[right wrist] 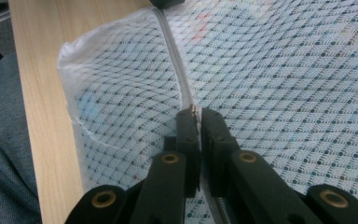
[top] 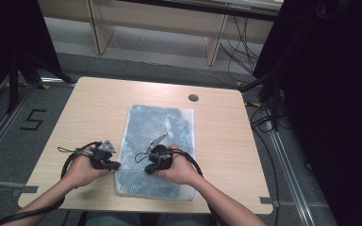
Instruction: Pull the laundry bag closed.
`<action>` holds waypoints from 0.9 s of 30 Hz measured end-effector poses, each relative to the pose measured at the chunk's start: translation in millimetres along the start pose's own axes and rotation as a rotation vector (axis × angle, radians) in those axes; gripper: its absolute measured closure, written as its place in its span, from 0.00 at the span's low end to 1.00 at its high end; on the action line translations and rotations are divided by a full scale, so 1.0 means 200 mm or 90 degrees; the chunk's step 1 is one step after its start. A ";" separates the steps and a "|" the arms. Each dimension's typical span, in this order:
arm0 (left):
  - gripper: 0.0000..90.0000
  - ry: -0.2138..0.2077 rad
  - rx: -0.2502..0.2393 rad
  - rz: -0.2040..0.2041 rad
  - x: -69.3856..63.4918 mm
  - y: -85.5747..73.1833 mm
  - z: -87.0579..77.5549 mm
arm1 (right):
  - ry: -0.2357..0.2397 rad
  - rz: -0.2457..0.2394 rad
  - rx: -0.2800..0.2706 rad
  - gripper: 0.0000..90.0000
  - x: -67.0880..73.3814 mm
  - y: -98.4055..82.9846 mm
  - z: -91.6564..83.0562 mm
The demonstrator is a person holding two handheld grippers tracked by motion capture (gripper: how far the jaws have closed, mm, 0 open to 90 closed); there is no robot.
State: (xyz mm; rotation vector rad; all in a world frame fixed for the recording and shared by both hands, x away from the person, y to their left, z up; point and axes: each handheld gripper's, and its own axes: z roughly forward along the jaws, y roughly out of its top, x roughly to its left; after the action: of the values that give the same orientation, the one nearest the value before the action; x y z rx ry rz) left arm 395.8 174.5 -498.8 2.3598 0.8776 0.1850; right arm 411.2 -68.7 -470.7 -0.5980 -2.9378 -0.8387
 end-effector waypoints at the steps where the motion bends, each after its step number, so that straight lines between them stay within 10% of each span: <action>1: 1.00 0.000 0.000 0.000 0.00 0.00 0.00 | 0.000 0.000 0.000 0.97 0.00 0.00 0.00; 27: 1.00 0.002 -0.002 -0.012 0.00 0.00 0.00 | -0.010 0.009 0.004 0.97 -0.02 -0.06 -0.05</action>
State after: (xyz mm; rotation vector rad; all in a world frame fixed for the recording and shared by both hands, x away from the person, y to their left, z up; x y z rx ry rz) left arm 395.5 174.3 -499.3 2.3476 0.8989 0.1821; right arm 410.2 -84.5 -469.6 -0.6273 -2.9448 -0.8281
